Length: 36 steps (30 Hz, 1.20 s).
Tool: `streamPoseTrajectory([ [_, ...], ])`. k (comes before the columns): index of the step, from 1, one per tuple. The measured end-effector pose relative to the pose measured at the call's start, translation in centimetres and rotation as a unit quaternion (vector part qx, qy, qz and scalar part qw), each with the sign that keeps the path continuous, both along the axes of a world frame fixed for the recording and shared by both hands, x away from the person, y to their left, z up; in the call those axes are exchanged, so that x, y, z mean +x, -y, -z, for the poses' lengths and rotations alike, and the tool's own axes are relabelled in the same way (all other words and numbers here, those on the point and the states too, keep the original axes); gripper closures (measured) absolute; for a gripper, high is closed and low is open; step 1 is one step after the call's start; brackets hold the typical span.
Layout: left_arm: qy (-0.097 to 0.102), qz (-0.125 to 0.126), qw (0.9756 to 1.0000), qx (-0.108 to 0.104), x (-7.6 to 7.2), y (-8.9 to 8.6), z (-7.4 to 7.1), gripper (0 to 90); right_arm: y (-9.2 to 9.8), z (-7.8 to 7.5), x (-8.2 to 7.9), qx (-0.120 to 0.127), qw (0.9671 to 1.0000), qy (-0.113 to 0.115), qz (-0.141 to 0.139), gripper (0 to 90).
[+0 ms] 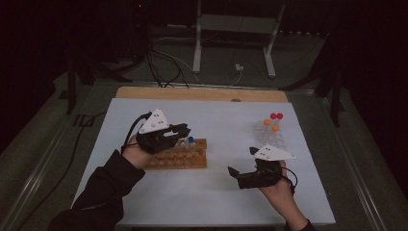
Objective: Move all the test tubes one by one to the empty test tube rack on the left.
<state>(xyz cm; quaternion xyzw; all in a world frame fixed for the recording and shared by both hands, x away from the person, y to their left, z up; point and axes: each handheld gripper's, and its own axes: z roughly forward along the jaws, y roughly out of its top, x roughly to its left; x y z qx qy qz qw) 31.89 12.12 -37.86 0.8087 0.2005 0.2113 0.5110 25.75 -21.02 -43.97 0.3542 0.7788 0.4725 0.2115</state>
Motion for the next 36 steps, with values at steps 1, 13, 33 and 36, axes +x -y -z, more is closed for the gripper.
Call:
streamPoseTrajectory([
  [1,-0.001,-0.004,1.0,-0.002,0.2,-0.1,0.0,77.6,0.0,0.0,0.0,-0.001,1.0,0.001,0.002,0.0],
  [13,-0.012,-0.029,0.9995,-0.001,1.9,-0.6,2.0,77.6,0.2,0.1,0.1,-0.006,1.0,0.001,0.005,0.0],
  [33,-0.058,-0.032,0.9978,0.003,3.0,-0.2,6.2,77.5,0.5,0.2,0.1,-0.005,1.0,-0.004,0.002,0.0],
  [36,-0.061,-0.032,0.9976,0.007,3.1,-0.1,6.6,77.5,0.5,0.2,0.1,-0.005,1.0,-0.004,0.002,0.0],
])
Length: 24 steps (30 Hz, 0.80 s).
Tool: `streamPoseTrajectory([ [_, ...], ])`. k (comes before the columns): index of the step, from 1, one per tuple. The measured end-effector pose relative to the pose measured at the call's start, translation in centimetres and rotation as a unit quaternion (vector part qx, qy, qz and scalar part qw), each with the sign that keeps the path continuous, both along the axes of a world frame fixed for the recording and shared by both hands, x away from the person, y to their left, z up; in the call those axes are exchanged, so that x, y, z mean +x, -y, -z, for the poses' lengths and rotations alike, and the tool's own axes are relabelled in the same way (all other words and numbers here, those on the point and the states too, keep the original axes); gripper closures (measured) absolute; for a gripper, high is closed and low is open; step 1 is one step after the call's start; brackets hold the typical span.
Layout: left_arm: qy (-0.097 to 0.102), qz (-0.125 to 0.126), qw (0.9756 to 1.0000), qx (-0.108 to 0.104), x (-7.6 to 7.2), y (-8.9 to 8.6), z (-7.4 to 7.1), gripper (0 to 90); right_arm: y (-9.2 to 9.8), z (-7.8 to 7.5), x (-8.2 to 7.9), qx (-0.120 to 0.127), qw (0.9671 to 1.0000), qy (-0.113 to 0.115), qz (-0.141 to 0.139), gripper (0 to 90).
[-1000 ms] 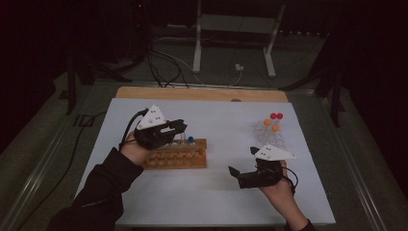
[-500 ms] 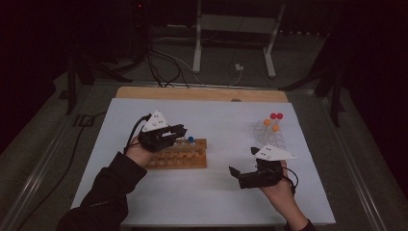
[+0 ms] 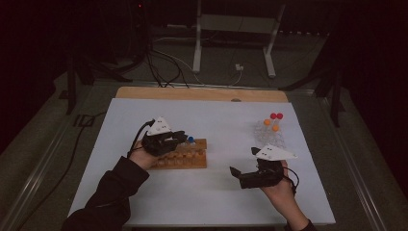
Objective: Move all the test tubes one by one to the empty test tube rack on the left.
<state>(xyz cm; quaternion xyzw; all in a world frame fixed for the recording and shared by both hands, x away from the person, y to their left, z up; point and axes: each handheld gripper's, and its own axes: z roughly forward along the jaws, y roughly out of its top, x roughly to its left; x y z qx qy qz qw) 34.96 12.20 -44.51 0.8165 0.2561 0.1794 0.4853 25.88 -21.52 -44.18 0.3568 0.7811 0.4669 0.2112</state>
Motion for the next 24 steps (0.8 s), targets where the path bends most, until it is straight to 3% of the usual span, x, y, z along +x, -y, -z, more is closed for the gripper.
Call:
streamPoseTrajectory([
  [15,0.001,0.001,1.0,0.006,-0.09,0.1,0.85,77.3,-0.02,-0.01,-0.05,0.0,1.0,0.001,-0.005,0.0],
  [24,-0.01,0.003,0.9999,0.003,0.02,-0.13,0.83,75.8,0.13,-0.19,-0.07,0.004,1.0,0.005,-0.003,0.0],
])
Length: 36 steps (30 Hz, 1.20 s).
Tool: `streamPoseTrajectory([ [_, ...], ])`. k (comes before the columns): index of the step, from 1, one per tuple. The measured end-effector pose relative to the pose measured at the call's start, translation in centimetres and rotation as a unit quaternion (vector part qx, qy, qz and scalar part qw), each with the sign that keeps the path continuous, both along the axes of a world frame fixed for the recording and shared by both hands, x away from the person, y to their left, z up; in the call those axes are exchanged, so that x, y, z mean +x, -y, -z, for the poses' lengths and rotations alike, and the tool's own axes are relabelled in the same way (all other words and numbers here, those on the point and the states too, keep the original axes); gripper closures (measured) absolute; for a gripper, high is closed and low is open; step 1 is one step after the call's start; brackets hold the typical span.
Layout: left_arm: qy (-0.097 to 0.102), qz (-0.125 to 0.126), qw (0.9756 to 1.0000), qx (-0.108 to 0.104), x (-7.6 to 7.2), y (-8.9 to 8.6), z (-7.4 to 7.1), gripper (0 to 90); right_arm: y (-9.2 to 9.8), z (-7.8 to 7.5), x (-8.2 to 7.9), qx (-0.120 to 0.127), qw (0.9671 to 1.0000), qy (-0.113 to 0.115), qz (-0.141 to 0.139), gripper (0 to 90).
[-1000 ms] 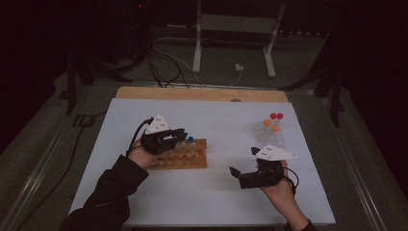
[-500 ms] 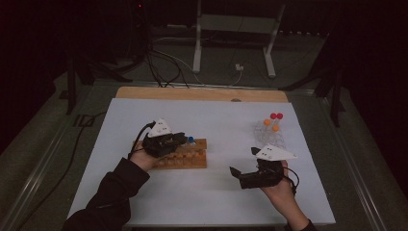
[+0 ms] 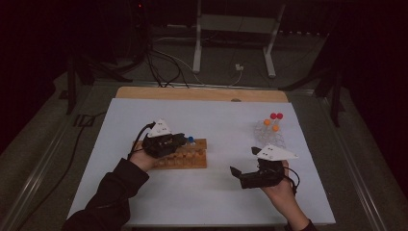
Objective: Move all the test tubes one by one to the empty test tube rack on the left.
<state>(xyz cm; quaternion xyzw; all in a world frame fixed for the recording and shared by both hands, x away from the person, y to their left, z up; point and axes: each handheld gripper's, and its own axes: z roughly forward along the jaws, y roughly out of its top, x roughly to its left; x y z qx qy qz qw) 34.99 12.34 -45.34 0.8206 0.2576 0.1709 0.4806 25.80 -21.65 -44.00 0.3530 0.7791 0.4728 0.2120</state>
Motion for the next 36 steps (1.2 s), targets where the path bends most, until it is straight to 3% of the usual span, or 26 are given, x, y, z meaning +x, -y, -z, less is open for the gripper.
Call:
streamPoseTrajectory([
  [6,0.003,0.007,0.9999,-0.01,-0.5,-0.6,-0.4,60.2,0.5,-0.4,0.1,0.012,0.9999,0.005,0.002,0.0],
  [10,0.006,0.016,0.9996,-0.022,-1.3,-1.2,-1.0,42.5,1.2,-0.9,0.2,0.026,0.9996,0.012,0.008,0.0],
  [18,0.003,0.035,0.9992,-0.017,-3.3,-1.8,-1.5,18.0,3.2,-1.7,0.9,0.046,0.9983,0.027,0.024,0.0],
  [23,-0.004,0.039,0.9991,-0.019,-4.6,-2.6,-1.6,8.5,4.7,-2.2,1.5,0.044,0.9975,0.028,0.047,0.0],
  [26,-0.013,0.041,0.9987,-0.027,-5.2,-3.1,-1.6,3.2,5.6,-2.2,2.0,0.025,0.9969,0.033,0.067,0.0],
  [36,-0.021,0.041,0.9979,-0.045,-6.6,-4.9,-1.1,2.1,8.5,-0.9,4.5,-0.003,0.993,0.016,0.117,0.0],
])
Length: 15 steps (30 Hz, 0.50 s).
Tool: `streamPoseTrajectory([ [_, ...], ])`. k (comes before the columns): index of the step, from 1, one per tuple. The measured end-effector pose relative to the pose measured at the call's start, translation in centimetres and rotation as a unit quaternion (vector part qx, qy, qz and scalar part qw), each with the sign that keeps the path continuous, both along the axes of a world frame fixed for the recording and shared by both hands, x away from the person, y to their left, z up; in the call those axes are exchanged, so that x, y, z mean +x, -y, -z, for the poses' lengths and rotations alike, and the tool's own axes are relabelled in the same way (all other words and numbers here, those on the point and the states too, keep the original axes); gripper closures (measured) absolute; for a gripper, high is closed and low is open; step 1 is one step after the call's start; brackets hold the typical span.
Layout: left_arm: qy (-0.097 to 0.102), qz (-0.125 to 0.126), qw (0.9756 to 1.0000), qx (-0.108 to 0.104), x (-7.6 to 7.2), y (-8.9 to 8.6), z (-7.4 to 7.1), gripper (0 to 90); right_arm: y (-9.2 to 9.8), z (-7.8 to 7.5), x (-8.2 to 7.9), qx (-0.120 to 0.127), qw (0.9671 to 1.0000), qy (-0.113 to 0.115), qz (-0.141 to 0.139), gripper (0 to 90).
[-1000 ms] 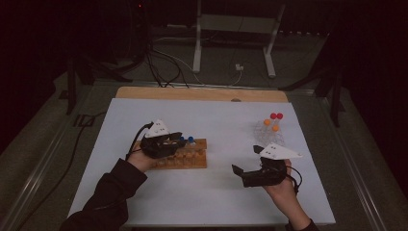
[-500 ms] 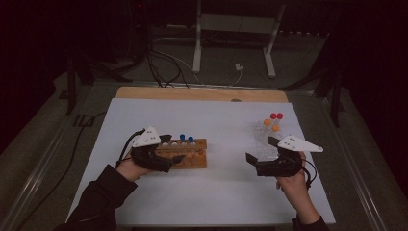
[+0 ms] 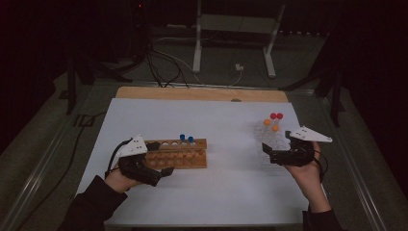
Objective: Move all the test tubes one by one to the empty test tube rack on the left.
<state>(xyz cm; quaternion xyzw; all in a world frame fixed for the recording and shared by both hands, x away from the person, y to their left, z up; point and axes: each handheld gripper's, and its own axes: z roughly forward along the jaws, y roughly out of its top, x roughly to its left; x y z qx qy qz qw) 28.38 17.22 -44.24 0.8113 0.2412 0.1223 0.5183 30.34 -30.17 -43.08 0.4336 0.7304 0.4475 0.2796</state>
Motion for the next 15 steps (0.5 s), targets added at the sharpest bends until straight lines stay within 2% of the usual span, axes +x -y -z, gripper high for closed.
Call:
streamPoseTrajectory([
  [6,0.003,-0.002,1.0,0.001,-0.5,-0.6,0.1,2.1,1.1,1.0,1.7,-0.007,0.9993,-0.018,0.032,5.6],
  [8,-0.001,0.001,1.0,-0.003,-0.6,-0.8,0.2,2.1,1.4,1.4,2.2,-0.011,0.9988,-0.026,0.04,7.2],
  [15,-0.002,-0.002,1.0,-0.003,-0.5,-1.0,0.3,2.2,2.1,2.5,3.8,-0.023,0.9971,-0.048,0.054,25.8],
])
